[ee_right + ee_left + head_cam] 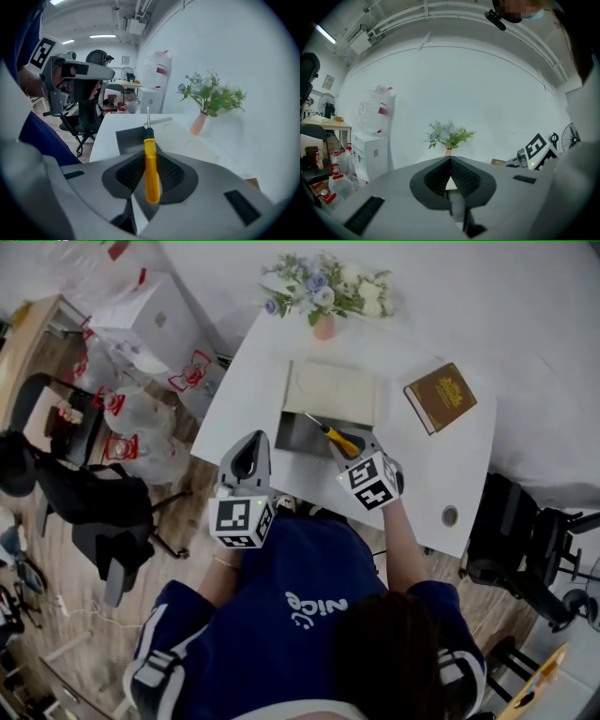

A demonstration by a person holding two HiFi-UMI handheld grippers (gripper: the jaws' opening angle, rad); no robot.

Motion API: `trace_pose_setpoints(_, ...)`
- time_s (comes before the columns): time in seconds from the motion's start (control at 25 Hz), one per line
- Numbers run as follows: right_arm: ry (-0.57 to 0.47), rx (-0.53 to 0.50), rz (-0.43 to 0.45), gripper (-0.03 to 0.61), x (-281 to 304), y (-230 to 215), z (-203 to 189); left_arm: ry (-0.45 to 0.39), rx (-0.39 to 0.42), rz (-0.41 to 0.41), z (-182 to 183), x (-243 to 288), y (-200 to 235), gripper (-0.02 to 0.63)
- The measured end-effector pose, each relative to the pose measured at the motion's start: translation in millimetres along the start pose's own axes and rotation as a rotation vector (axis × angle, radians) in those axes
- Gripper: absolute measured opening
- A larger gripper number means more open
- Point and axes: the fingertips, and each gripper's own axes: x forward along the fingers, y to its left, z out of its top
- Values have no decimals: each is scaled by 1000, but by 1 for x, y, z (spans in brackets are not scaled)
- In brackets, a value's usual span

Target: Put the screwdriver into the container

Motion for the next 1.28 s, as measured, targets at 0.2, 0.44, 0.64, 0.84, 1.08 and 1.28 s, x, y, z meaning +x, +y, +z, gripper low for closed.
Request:
trace_pose_setpoints(0.2,103,-24,80,95,29,5,-20,-6,-22,68,1,-13,11,12)
trace_pose_setpoints(0.44,217,-43,133,95,57,8,-44,4,-25,136,-5,-28,21,12)
trace_pose_setpoints(0.64,296,-81,140,95,74,10,-55,5,-32,155,-6,-35,22,12)
trace_pose_setpoints(0.84,314,-60,148,95,87,9,-52,5,-51,188,-10,-46,32,12)
trace_pose_setpoints(1.08,352,-36,155,97,97,9,-57,2,-76,218,-13,-57,45,12)
trace_pose_setpoints(1.28,362,-21,160,100,97,9,-57,-3,-98,178,-15,-58,39,12)
